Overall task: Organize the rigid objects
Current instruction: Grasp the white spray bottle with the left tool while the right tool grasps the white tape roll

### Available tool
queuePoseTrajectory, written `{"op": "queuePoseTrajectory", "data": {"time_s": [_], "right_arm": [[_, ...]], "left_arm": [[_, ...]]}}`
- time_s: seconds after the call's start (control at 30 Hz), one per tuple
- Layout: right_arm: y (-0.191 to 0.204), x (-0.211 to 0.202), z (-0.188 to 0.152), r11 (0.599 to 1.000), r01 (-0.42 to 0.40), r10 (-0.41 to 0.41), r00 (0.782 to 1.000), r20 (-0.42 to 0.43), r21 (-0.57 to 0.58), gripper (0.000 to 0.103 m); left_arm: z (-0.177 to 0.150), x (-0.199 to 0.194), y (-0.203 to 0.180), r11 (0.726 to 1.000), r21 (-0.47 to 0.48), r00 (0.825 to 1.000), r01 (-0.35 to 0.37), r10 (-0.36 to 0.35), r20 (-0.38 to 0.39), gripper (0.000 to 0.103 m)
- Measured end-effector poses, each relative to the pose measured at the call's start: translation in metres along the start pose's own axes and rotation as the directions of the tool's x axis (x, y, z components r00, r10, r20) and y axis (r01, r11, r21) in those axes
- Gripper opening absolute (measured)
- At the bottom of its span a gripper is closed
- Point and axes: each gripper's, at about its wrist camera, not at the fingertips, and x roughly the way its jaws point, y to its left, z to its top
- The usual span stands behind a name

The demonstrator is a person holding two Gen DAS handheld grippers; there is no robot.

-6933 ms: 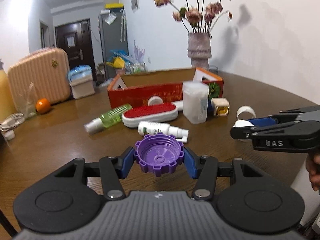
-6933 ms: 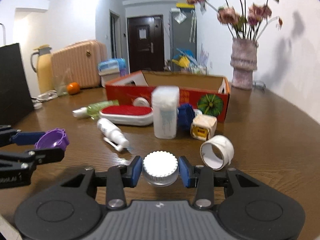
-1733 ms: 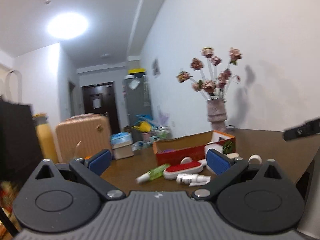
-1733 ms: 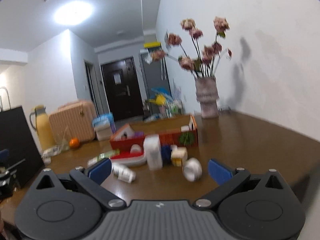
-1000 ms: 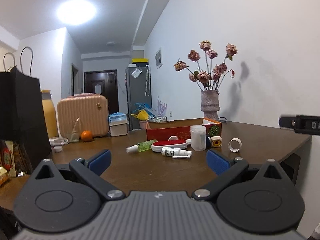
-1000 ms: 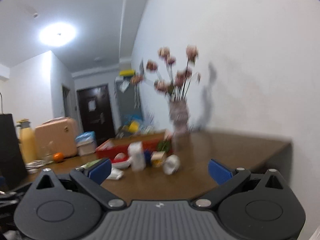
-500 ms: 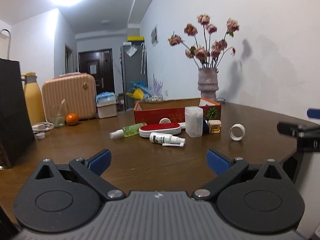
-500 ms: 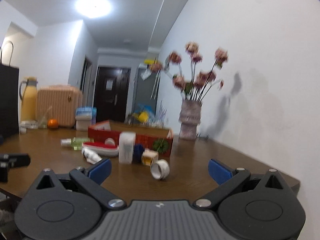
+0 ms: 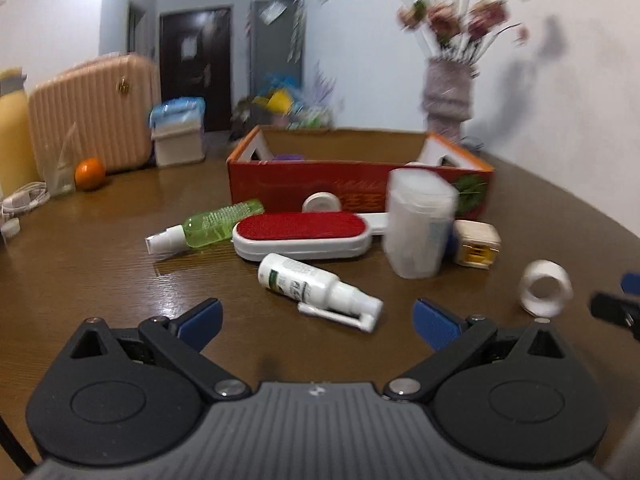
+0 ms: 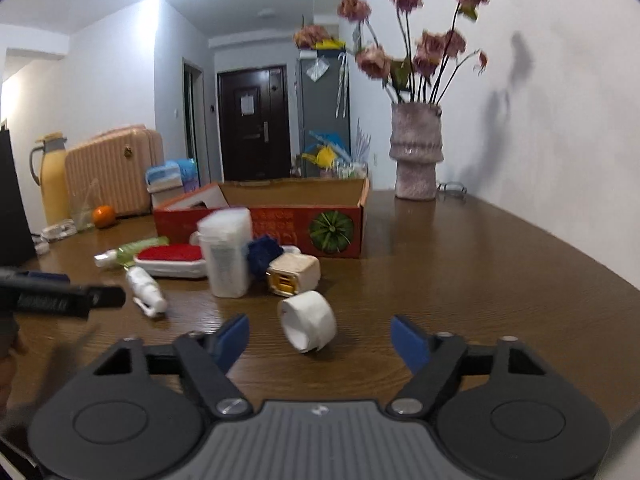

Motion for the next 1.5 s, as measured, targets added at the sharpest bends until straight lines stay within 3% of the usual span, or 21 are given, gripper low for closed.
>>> {"op": "queuePoseTrajectory", "data": {"time_s": [0.17,0.27,0.33,0.43,0.67,0.7,0.77,1.0,1.17,1.3,1.5], "right_arm": [[-0.012,0.031,0.005,0.999,-0.043,0.043,0.998,-0.040,0.007,0.056],[-0.015,0.047,0.008,0.996,-0.081,0.084,0.994,-0.074,0.036,0.037],[-0.014,0.054,0.009,0.994,-0.104,0.106,0.990,-0.091,0.029,0.025],[-0.011,0.062,0.012,0.994,-0.112,0.112,0.989,-0.098,0.012,0.025],[-0.002,0.070,0.014,0.988,-0.151,0.151,0.983,-0.101,0.012,0.025],[0.000,0.072,0.014,0.988,-0.152,0.151,0.983,-0.105,0.005,0.025],[0.003,0.073,0.016,0.989,-0.149,0.147,0.983,-0.108,-0.008,0.026],[0.008,0.081,0.020,0.987,-0.159,0.156,0.978,-0.137,-0.009,0.024],[0.015,0.075,0.016,0.988,-0.152,0.153,0.981,-0.122,0.013,0.024],[0.025,0.057,0.015,0.992,-0.126,0.126,0.987,-0.100,0.004,0.023],[0.056,0.009,0.009,0.993,-0.106,0.104,0.994,-0.044,-0.045,0.023]], "left_arm": [[0.014,0.039,-0.002,1.000,0.012,0.999,-0.024,0.024,-0.041,0.101],[0.020,0.059,0.004,0.998,-0.051,0.995,-0.021,0.016,-0.097,0.085],[0.023,0.069,0.005,0.997,-0.068,0.993,-0.028,0.020,-0.115,0.069],[0.026,0.078,0.002,0.997,-0.065,0.993,-0.031,0.024,-0.116,0.059],[0.027,0.087,-0.006,0.999,-0.036,0.996,-0.010,0.007,-0.084,0.053],[0.027,0.087,-0.006,0.999,-0.035,0.996,-0.012,0.009,-0.083,0.049],[0.027,0.088,-0.003,0.999,-0.033,0.995,-0.003,0.000,-0.098,0.029],[0.021,0.066,-0.003,0.999,-0.014,0.997,0.044,-0.045,-0.063,0.028],[0.015,0.029,-0.009,0.996,0.062,0.998,0.059,-0.060,0.018,0.028],[0.012,-0.006,-0.012,0.991,0.120,0.994,0.054,-0.065,0.087,0.028],[0.007,-0.054,0.001,0.993,0.084,0.985,0.084,-0.096,0.144,0.028]]}}
